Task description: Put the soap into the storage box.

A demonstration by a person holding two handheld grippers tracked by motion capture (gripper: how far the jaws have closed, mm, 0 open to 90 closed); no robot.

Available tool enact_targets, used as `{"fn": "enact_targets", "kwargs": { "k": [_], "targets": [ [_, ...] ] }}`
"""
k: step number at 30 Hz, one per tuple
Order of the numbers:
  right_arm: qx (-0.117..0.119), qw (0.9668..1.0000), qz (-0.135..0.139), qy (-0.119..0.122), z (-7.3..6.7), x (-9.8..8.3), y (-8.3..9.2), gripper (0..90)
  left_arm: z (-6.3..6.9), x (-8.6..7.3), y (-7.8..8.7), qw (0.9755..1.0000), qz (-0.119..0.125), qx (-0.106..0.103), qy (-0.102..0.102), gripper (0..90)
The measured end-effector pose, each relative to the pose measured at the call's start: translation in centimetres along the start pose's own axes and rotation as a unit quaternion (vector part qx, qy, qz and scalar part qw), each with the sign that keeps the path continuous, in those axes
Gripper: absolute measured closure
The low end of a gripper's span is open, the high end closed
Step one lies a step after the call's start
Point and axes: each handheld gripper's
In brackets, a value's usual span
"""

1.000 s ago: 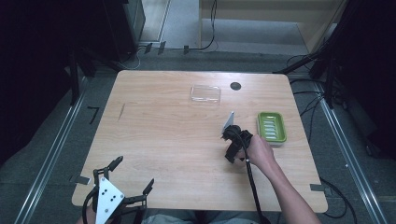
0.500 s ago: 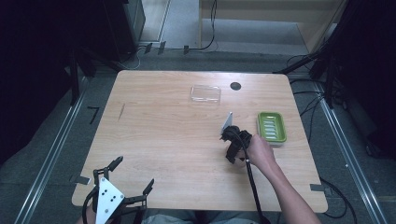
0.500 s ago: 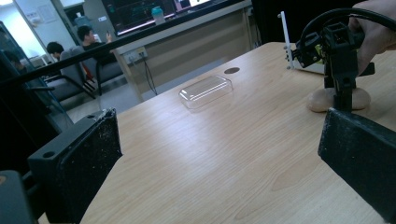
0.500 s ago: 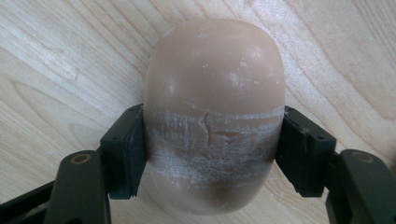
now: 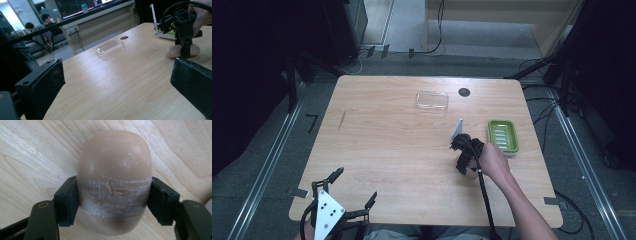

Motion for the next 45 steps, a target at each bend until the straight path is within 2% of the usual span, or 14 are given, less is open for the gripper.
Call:
{"fn": "enact_targets", "kwargs": {
  "k": [24, 45],
  "targets": [
    [0.001, 1.0000, 0.001, 0.009, 0.1, -1.2, 2.6, 33.6, 0.0, 0.0, 0.0, 1.0000, 0.001, 0.001, -0.001, 0.0],
    [0.004, 0.9998, -0.008, 0.015, 1.1, -2.5, 4.0, 33.6, 0.0, 0.0, 0.0, 1.0000, 0.001, 0.001, -0.001, 0.0]
  ]
}}
Point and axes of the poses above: each handheld gripper's, and its own axes: y roughly backward along the jaws, x roughly out of its top, z roughly to its right
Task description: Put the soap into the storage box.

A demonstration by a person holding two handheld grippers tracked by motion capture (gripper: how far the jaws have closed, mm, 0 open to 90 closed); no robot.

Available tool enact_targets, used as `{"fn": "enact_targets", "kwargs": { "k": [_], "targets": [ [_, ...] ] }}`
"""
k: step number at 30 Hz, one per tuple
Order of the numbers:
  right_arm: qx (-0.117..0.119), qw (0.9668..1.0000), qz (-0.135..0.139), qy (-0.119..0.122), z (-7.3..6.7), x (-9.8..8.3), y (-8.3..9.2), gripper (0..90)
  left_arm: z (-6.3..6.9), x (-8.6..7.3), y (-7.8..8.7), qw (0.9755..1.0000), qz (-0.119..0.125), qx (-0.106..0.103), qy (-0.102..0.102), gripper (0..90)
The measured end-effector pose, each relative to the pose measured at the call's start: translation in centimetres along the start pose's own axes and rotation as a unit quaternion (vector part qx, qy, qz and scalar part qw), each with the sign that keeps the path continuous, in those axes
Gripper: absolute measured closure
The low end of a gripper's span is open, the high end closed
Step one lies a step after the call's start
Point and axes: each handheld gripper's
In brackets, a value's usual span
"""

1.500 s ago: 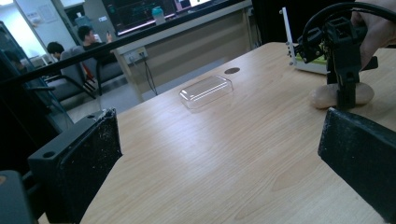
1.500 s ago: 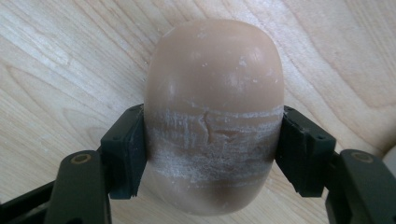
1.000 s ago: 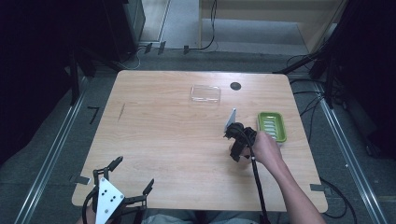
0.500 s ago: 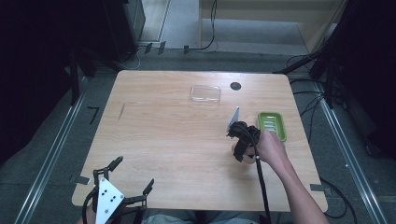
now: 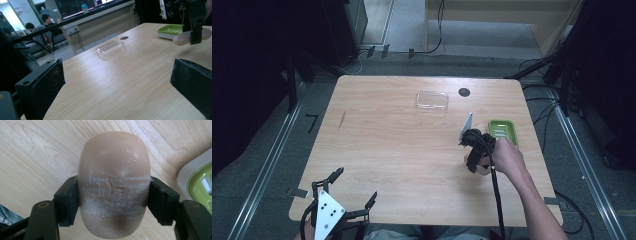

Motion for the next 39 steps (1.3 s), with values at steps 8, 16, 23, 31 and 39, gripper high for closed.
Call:
{"fn": "enact_targets", "kwargs": {
  "k": [8, 16, 23, 31, 39],
  "targets": [
    [0.003, 1.0000, -0.002, -0.005, 0.5, -0.4, 0.3, 33.6, 0.0, 0.0, 0.0, 1.0000, 0.000, 0.000, 0.000, 0.0],
    [0.003, 0.9999, -0.001, -0.011, 1.2, -0.9, 0.5, 33.6, 0.0, 0.0, -0.1, 1.0000, -0.001, 0.000, 0.000, 0.0],
    [0.005, 0.9998, 0.001, -0.021, 1.8, -1.3, 0.7, 33.7, 0.0, 0.0, -0.1, 1.0000, -0.001, -0.001, -0.001, 0.0],
    [0.005, 0.9998, -0.001, -0.019, 2.2, -1.6, 0.9, 33.7, 0.0, 0.0, -0.1, 1.0000, -0.002, -0.001, -0.001, 0.0],
    [0.004, 0.9997, 0.002, -0.023, 2.9, -2.0, 1.3, 33.7, 0.0, 0.0, -0.1, 1.0000, -0.003, 0.000, -0.001, 0.0]
  ]
}}
Point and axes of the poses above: each handheld gripper's, and its own axes: y roughly backward along the jaws, x roughly out of its top, z roughly to its right
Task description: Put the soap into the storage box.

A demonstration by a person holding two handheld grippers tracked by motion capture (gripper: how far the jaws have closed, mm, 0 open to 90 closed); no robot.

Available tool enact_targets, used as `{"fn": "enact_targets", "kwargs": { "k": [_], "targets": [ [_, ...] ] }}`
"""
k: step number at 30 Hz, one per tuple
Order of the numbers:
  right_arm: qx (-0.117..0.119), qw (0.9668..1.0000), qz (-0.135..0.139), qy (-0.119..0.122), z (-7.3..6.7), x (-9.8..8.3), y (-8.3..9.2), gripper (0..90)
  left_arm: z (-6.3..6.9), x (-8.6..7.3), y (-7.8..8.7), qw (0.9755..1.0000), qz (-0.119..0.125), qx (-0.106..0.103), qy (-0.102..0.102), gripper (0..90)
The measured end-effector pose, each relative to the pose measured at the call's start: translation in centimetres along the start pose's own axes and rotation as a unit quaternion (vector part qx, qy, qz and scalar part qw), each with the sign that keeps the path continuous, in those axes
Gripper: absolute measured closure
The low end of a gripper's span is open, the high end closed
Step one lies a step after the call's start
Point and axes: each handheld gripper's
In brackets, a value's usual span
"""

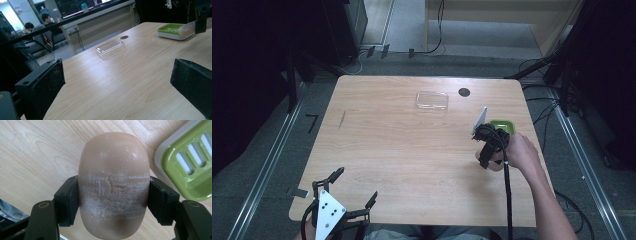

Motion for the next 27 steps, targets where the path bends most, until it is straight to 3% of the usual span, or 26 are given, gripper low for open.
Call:
{"fn": "enact_targets", "kwargs": {
  "k": [27],
  "targets": [
    [0.005, 0.9997, 0.011, -0.024, 2.9, -0.9, 0.9, 33.7, 0.0, 0.0, -0.1, 1.0000, -0.003, 0.001, 0.001, 0.0]
  ]
}}
Point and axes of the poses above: each handheld gripper's, and its own axes: y roughly backward along the jaws, x roughly out of its top, z roughly to its right
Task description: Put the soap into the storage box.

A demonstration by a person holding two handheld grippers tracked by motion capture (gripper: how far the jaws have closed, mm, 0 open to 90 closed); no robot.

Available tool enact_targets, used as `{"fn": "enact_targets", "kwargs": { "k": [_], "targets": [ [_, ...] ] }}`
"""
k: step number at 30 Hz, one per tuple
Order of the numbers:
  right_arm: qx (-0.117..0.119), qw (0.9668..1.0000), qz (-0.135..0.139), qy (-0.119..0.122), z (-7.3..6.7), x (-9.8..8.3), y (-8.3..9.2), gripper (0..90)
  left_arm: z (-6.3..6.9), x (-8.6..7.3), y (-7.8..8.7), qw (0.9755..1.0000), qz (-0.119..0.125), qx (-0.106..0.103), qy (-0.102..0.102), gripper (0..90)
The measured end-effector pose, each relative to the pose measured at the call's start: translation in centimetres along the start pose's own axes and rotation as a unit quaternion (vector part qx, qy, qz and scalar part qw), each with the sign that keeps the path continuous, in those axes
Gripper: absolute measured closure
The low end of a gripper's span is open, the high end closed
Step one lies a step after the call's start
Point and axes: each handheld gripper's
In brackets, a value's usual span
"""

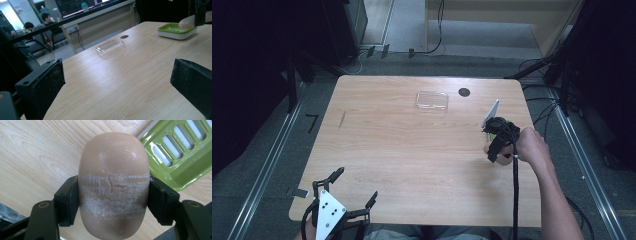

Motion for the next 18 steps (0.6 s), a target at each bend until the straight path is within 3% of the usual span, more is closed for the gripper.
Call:
{"fn": "enact_targets", "kwargs": {
  "k": [18],
  "targets": [
    [0.002, 0.9999, 0.010, -0.009, 1.5, 0.1, 0.3, 33.7, 0.0, 0.0, -0.1, 1.0000, -0.004, -0.001, 0.002, 0.0]
  ]
}}
Point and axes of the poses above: each handheld gripper's, and its own axes: y roughly backward along the jaws, x roughly out of its top, z roughly to its right
